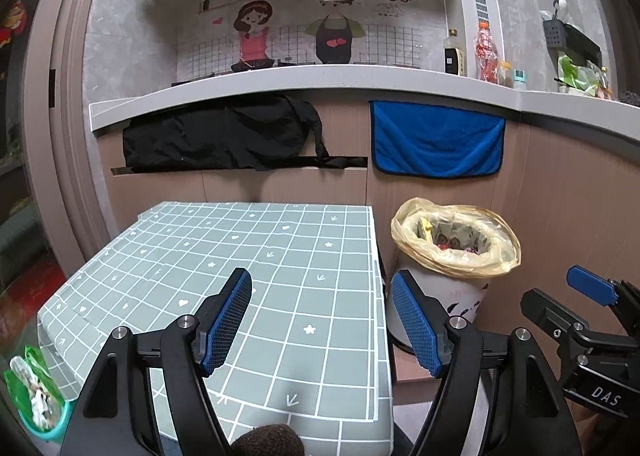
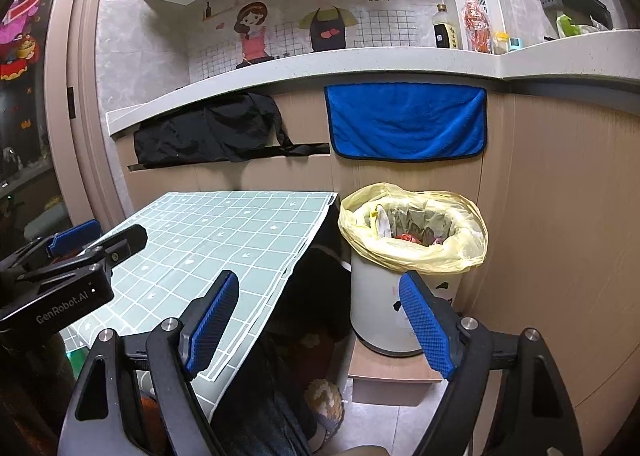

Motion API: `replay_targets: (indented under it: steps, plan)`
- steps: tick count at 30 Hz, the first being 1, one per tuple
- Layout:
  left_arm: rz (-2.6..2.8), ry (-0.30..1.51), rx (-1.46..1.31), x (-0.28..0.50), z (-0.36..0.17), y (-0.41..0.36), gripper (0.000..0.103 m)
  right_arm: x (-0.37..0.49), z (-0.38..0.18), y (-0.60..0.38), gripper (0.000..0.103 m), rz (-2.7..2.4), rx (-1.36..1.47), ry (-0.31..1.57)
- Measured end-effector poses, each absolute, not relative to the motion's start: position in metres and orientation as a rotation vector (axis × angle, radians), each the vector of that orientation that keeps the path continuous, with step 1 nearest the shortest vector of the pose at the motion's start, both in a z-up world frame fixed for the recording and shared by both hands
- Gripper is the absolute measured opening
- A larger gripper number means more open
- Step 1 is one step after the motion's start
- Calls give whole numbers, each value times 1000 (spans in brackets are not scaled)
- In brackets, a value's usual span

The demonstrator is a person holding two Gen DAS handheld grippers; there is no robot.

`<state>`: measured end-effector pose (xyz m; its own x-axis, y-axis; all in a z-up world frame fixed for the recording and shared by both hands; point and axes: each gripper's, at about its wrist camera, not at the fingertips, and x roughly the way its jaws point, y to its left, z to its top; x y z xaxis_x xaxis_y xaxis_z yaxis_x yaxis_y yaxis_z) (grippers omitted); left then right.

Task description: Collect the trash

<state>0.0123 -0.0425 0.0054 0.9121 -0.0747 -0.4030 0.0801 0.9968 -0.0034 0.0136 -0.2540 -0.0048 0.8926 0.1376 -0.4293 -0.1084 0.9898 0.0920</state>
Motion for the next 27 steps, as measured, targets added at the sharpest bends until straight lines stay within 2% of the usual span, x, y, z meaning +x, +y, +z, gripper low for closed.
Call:
replay_targets:
  steps: [27]
  plan:
    - [-77,381,11,6,13,-43,73,10,2,-245,81,123,49,442]
